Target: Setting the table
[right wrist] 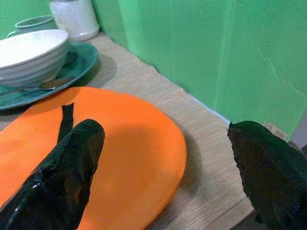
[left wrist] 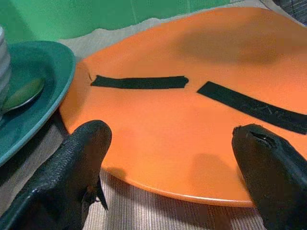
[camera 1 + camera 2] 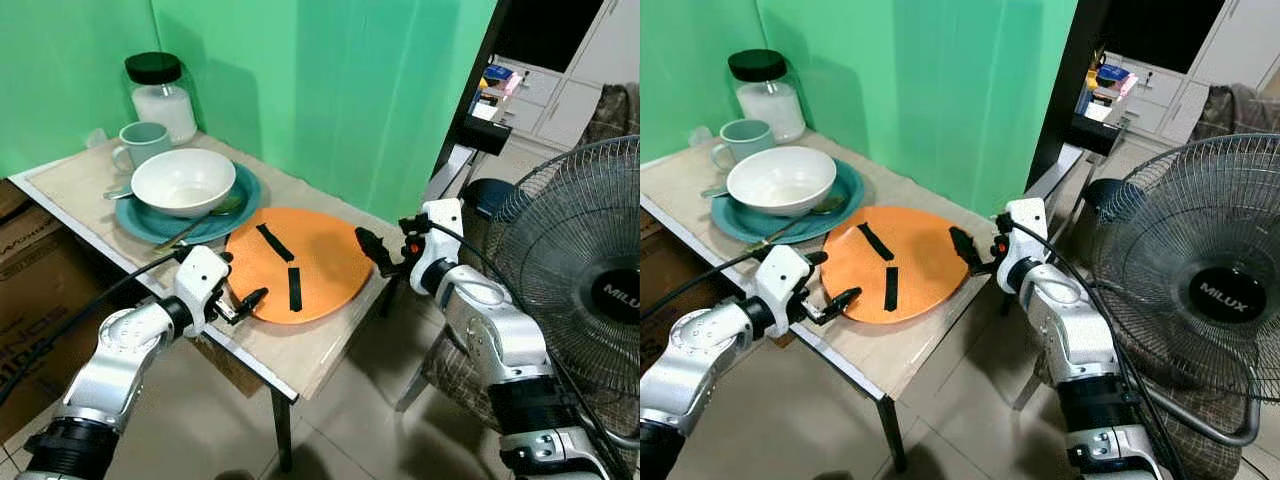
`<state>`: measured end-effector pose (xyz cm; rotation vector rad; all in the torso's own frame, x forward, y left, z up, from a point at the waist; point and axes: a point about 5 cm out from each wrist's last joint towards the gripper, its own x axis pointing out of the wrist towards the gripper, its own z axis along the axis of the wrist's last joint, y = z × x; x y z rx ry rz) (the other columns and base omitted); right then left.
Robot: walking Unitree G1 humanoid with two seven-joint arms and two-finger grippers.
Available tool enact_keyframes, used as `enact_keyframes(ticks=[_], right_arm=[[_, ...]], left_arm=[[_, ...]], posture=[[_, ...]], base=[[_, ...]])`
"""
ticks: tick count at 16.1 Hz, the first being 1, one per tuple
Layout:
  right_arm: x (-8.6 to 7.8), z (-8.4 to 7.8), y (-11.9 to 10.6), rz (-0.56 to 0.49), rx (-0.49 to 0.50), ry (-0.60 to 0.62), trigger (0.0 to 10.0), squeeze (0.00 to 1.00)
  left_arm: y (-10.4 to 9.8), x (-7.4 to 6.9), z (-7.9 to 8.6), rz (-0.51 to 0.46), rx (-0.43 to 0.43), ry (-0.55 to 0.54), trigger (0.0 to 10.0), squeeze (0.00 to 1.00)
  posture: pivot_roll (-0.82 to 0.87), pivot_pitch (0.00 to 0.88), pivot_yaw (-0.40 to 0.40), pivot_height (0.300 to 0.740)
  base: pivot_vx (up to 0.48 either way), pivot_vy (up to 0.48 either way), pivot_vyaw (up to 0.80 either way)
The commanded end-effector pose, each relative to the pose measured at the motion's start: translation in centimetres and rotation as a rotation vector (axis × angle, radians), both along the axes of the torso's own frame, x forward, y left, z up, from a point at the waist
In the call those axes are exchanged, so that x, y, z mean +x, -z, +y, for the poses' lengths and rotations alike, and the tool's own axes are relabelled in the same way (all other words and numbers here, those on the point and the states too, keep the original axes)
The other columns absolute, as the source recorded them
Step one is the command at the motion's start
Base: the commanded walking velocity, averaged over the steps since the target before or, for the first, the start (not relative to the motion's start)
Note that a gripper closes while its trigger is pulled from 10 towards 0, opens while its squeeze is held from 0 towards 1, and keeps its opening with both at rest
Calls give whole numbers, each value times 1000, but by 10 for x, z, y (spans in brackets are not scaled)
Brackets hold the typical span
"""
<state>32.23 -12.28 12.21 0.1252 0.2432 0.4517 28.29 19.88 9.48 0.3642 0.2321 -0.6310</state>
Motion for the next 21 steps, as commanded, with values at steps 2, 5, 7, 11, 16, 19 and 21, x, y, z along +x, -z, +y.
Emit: enact_keyframes(ticks=[2,5,7,11,16,19,21], right_arm=[[1,1,3,41,13,-18,10000,0],[4,4,12,90,-17,-31,10000,0],[7,3,12,98,-28,-25,10000,0],[8,3,14,114,-28,-26,10000,0],[14,-13,13,129,-25,60,10000,0],[15,-16,11,124,-23,64,10000,0],[12,-12,14,133,-21,40,10000,0]], left_arm=[[19,-10,-3,80,18,26,10000,0],[23,-13,-6,84,0,44,10000,0],[24,-14,-12,81,-20,67,10000,0],[24,-15,-22,85,-41,110,10000,0],[24,-25,-36,102,-95,187,10000,0],[24,-25,-42,102,-110,201,10000,0],[27,-26,-37,108,-99,170,10000,0]], posture=[[90,0,-60,740],[91,0,-64,740],[92,0,-67,740],[89,0,-68,740],[89,0,-67,740],[86,0,-64,740],[86,0,-64,740]], base=[[0,0,0],[0,0,0],[0,0,0],[0,0,0],[0,0,0],[0,0,0],[0,0,0]])
